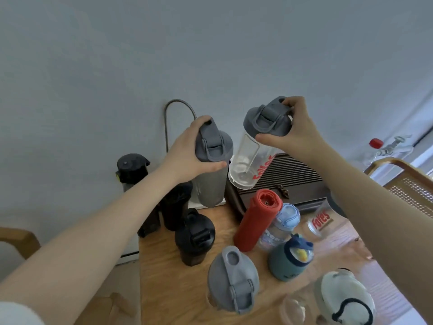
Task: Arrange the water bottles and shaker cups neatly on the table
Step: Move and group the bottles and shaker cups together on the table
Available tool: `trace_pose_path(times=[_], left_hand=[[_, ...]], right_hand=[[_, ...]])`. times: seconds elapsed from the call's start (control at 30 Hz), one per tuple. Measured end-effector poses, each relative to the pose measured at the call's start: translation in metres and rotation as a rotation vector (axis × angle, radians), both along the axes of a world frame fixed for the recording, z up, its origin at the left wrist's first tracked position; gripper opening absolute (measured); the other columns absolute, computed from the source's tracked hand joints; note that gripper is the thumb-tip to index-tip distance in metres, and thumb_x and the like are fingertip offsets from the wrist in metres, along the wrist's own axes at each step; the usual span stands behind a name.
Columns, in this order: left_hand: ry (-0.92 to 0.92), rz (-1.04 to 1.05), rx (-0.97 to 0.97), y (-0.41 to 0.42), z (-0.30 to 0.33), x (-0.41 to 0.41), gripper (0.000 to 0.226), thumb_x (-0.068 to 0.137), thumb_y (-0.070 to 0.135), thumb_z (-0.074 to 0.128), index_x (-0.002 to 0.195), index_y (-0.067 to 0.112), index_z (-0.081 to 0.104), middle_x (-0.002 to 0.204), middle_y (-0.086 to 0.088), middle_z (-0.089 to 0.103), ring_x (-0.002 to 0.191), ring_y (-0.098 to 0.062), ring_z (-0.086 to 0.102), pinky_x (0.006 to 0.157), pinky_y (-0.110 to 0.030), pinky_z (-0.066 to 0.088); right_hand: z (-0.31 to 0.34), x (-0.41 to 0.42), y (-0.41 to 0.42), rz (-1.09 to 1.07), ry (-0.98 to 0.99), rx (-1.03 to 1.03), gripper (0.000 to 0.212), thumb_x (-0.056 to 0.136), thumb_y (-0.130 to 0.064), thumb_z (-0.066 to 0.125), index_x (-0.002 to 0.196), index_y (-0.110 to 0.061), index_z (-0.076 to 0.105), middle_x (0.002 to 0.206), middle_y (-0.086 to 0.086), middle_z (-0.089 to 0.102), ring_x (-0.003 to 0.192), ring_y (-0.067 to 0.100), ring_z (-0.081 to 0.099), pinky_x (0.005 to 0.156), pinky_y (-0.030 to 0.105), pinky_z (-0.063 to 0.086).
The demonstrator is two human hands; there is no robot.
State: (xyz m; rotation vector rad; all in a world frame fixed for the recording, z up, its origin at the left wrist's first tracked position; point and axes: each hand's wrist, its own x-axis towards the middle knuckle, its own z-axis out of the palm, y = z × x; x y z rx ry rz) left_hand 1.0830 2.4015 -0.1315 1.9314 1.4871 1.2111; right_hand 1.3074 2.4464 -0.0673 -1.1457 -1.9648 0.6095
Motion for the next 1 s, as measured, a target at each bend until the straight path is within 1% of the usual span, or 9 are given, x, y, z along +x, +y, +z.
trace_pose_path(times=[0.27, 0.33, 0.47, 0.53, 0.6, 0.67, 0.73, 0.87, 1.0], left_hand=[[0.194, 0.054, -0.166, 0.016, -0.043, 0.018, 0.092, 0.059, 0.034, 0.085, 0.131, 0.017, 0.031, 0.115, 0.008, 0.038, 0.109, -0.016, 0.046, 0.092, -0.03, 0.039], [0.243, 0.082, -0.213, 0.017, -0.049, 0.02, 0.093, 0.059, 0.036, 0.085, 0.131, 0.015, 0.03, 0.119, 0.004, 0.039, 0.112, -0.016, 0.043, 0.093, -0.026, 0.036], [0.357, 0.113, -0.334, 0.017, -0.059, 0.026, 0.095, 0.06, 0.04, 0.084, 0.132, 0.012, 0.027, 0.128, -0.003, 0.041, 0.11, -0.014, 0.042, 0.091, -0.023, 0.035], [0.406, 0.119, -0.377, 0.019, -0.063, 0.03, 0.095, 0.062, 0.042, 0.082, 0.133, 0.012, 0.027, 0.128, -0.004, 0.042, 0.116, -0.018, 0.042, 0.097, -0.026, 0.032], [0.516, 0.14, -0.393, 0.02, -0.069, 0.033, 0.095, 0.066, 0.049, 0.077, 0.136, 0.013, 0.025, 0.135, -0.003, 0.041, 0.128, -0.022, 0.037, 0.113, -0.035, 0.01], [0.626, 0.178, -0.387, 0.023, -0.07, 0.037, 0.096, 0.067, 0.055, 0.072, 0.138, 0.014, 0.023, 0.138, -0.002, 0.039, 0.132, -0.018, 0.034, 0.115, -0.04, -0.008], [0.72, 0.213, -0.352, 0.025, -0.068, 0.039, 0.096, 0.066, 0.058, 0.071, 0.138, 0.015, 0.025, 0.14, -0.004, 0.036, 0.133, -0.02, 0.032, 0.116, -0.042, -0.004], [0.89, 0.312, -0.288, 0.017, -0.063, 0.04, 0.097, 0.063, 0.057, 0.073, 0.139, 0.018, 0.027, 0.154, -0.012, 0.009, 0.14, -0.027, 0.013, 0.114, -0.039, 0.008], [0.936, 0.266, -0.265, 0.008, -0.065, 0.043, 0.097, 0.066, 0.051, 0.072, 0.141, 0.012, 0.024, 0.155, -0.009, 0.011, 0.141, -0.024, 0.016, 0.114, -0.033, 0.008]], right_hand=[[-0.044, 0.003, 0.047, 0.196, -0.17, -0.057, 0.071, 0.062, -0.022, 0.084, 0.107, -0.023, 0.029, 0.094, -0.02, 0.044, 0.088, 0.014, 0.055, 0.076, 0.027, 0.046], [-0.052, 0.006, 0.055, 0.223, -0.159, -0.083, 0.072, 0.062, -0.023, 0.084, 0.107, -0.024, 0.029, 0.095, -0.021, 0.044, 0.086, 0.011, 0.054, 0.075, 0.025, 0.046], [-0.062, 0.012, 0.065, 0.277, -0.144, -0.134, 0.07, 0.063, -0.022, 0.084, 0.107, -0.024, 0.029, 0.095, -0.018, 0.046, 0.082, -0.003, 0.052, 0.065, 0.008, 0.043], [-0.065, 0.016, 0.068, 0.304, -0.143, -0.145, 0.07, 0.063, -0.021, 0.084, 0.106, -0.024, 0.029, 0.094, -0.019, 0.046, 0.08, -0.005, 0.052, 0.062, 0.002, 0.041], [-0.067, 0.019, 0.071, 0.32, -0.14, -0.141, 0.07, 0.063, -0.019, 0.084, 0.106, -0.023, 0.028, 0.093, -0.021, 0.044, 0.079, -0.006, 0.051, 0.062, -0.001, 0.039], [-0.069, 0.024, 0.075, 0.33, -0.134, -0.139, 0.071, 0.064, -0.018, 0.083, 0.107, -0.023, 0.028, 0.093, -0.021, 0.044, 0.078, -0.007, 0.05, 0.062, -0.001, 0.039], [-0.071, 0.028, 0.078, 0.336, -0.134, -0.14, 0.071, 0.063, -0.019, 0.084, 0.107, -0.023, 0.028, 0.093, -0.021, 0.044, 0.079, -0.007, 0.05, 0.062, 0.0, 0.039], [-0.078, 0.033, 0.081, 0.354, -0.128, -0.139, 0.072, 0.062, -0.018, 0.084, 0.107, -0.023, 0.028, 0.094, -0.021, 0.044, 0.081, -0.006, 0.051, 0.064, -0.001, 0.039], [-0.085, 0.033, 0.08, 0.385, -0.12, -0.151, 0.073, 0.062, -0.016, 0.084, 0.108, -0.022, 0.029, 0.095, -0.02, 0.043, 0.082, -0.006, 0.051, 0.066, 0.0, 0.04]])
